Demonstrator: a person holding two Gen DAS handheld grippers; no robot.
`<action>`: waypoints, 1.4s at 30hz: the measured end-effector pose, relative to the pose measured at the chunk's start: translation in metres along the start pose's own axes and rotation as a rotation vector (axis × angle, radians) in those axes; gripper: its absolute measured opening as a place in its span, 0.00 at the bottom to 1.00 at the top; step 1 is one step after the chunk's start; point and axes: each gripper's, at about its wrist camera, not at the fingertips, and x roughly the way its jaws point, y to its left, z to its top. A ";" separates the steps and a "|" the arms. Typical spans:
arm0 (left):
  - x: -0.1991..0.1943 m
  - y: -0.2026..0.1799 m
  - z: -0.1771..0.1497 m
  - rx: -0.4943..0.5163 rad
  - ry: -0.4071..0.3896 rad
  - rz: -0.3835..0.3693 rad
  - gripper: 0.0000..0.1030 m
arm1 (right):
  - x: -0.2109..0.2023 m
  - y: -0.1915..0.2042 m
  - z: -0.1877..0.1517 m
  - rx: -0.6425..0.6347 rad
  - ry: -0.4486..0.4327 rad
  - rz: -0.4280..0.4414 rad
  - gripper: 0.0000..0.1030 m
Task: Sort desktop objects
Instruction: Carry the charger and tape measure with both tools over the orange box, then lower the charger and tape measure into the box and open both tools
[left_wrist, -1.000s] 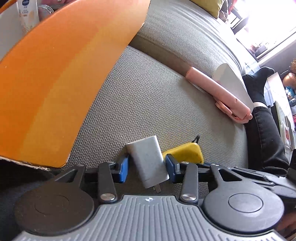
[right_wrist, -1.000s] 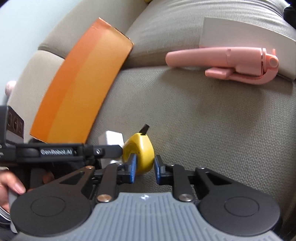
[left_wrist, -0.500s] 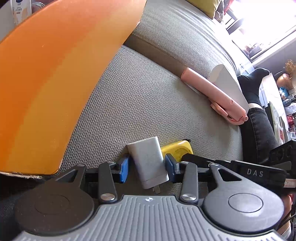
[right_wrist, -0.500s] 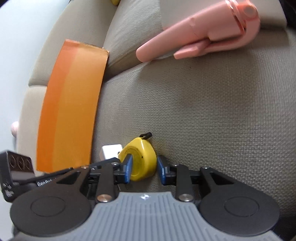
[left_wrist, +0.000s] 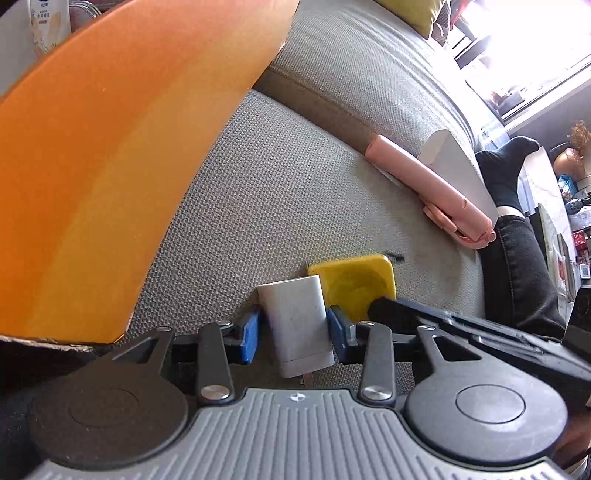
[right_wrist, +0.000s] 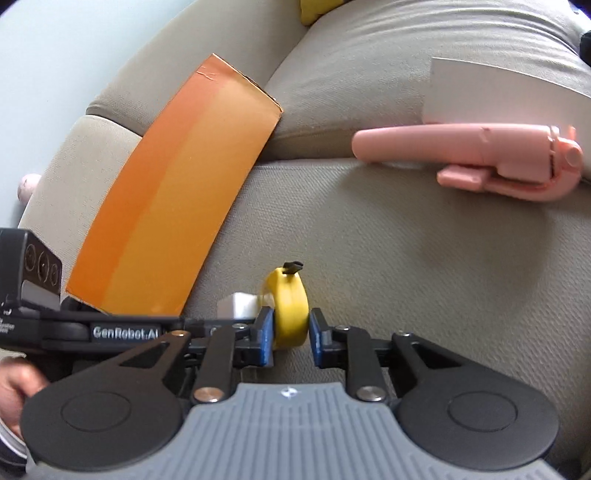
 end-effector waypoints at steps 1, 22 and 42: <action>-0.001 0.001 0.000 -0.002 0.002 -0.001 0.44 | 0.000 -0.001 0.000 0.008 -0.005 0.007 0.21; -0.165 0.030 0.017 -0.071 -0.258 -0.185 0.42 | -0.094 0.092 0.061 -0.202 -0.127 0.055 0.20; -0.113 0.168 0.119 -0.638 -0.224 0.063 0.42 | 0.097 0.232 0.153 -0.700 0.185 -0.086 0.20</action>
